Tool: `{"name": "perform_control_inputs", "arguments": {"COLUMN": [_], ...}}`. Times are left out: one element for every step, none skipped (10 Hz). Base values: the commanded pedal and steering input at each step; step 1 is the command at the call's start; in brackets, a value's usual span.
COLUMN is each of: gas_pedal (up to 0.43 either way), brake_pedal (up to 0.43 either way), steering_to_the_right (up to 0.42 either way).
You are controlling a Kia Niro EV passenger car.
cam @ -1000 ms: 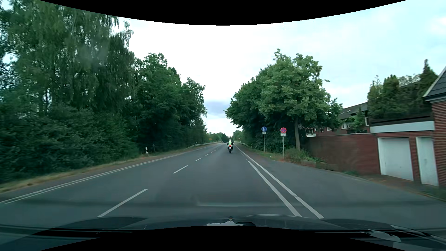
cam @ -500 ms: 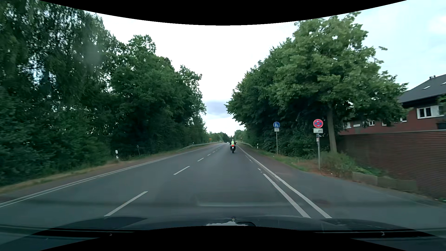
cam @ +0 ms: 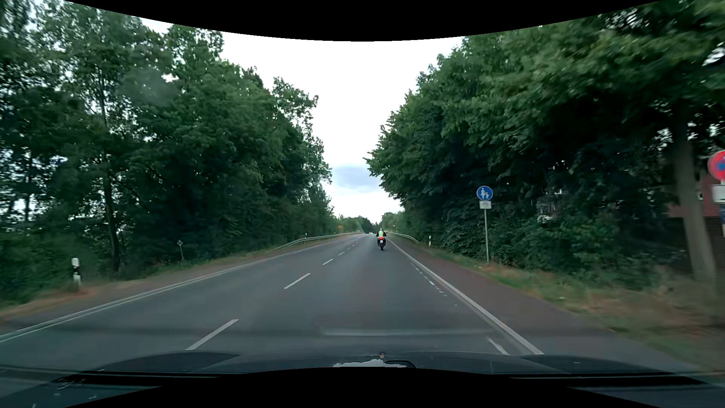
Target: Follow the waypoints while adhering to traffic rules and regulations
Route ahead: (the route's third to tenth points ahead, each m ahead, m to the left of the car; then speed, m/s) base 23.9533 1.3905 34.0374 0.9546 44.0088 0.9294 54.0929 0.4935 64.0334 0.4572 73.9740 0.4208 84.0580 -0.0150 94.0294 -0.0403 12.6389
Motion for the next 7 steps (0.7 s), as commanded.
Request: {"name": "perform_control_inputs", "arguments": {"gas_pedal": [0.157,0.157,0.157,0.157,0.157,0.157,0.157], "brake_pedal": [0.000,0.000,0.000,0.000,0.000,0.000,0.000], "steering_to_the_right": [-0.001,-0.001,-0.001,-0.001,0.000,0.000,0.001]}}
